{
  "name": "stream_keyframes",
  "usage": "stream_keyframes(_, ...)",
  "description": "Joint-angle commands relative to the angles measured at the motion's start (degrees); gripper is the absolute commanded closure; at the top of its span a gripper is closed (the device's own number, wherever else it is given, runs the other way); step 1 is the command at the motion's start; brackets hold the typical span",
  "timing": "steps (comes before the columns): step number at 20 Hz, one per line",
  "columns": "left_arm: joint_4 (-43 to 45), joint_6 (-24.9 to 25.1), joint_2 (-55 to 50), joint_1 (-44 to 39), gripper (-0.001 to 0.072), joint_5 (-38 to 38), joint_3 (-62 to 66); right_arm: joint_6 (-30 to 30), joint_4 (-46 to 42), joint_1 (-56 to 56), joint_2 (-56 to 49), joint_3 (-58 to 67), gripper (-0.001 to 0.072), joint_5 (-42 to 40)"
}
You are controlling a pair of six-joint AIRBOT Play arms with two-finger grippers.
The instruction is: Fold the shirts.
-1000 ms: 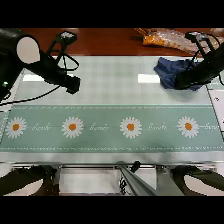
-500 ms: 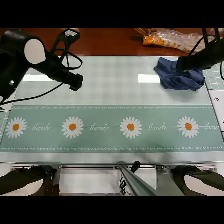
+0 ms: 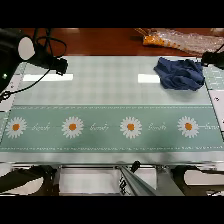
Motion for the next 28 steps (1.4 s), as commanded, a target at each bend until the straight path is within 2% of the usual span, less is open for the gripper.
stream_keyframes(1,-0.68,-0.55,-0.98,0.57,0.0025,0.76,0.02,-4.09,8.35,-4.0,-6.21,0.15,0.0103,-0.5)
stream_keyframes(8,-2.51,-0.55,-3.17,0.57,0.0026,0.61,0.02,-6.51,9.51,0.07,-14.21,0.15,0.0102,-2.36)
stream_keyframes(11,-2.51,-0.52,-3.15,0.57,0.0026,0.02,0.02,-4.44,4.07,2.16,-17.7,0.13,0.0114,-2.95)
stream_keyframes(13,-2.49,-0.52,-3.15,0.57,0.0026,-0.59,0.02,-4.44,0.28,3.78,-19.45,0.15,0.0218,-3.02)
stream_keyframes(14,-2.49,-0.52,-3.13,0.57,0.0027,-0.81,0.04,-4.55,-2.1,4.63,-19.63,0.15,0.048,-2.84)
stream_keyframes(15,-2.49,-0.52,-3.06,0.57,0.0026,-1.03,0.04,-4.5,-4.79,5.35,-19.12,0.22,0.0674,-2.71)
stream_keyframes(18,-2.47,-0.5,-3.02,0.57,0.0026,-2.78,1.11,-4.98,-8.76,6.71,-14.6,2.38,0.0676,-3.39)
stream_keyframes(22,-2.47,-0.5,-3.02,0.55,0.0027,-6.21,7.85,-4.92,-5.03,7.52,-2.45,9.79,0.0676,-8.24)
stream_keyframes(25,-2.47,-0.31,-2.91,0.33,0.0027,-9.97,17.57,-4.98,0.61,9.66,7.91,16.44,0.0676,-11.19)
stream_keyframes(28,-2.47,-0.31,-1.33,-0.81,0.0027,-13.53,28.96,-6.84,1.14,14.16,16.79,21.16,0.0676,-11.37)
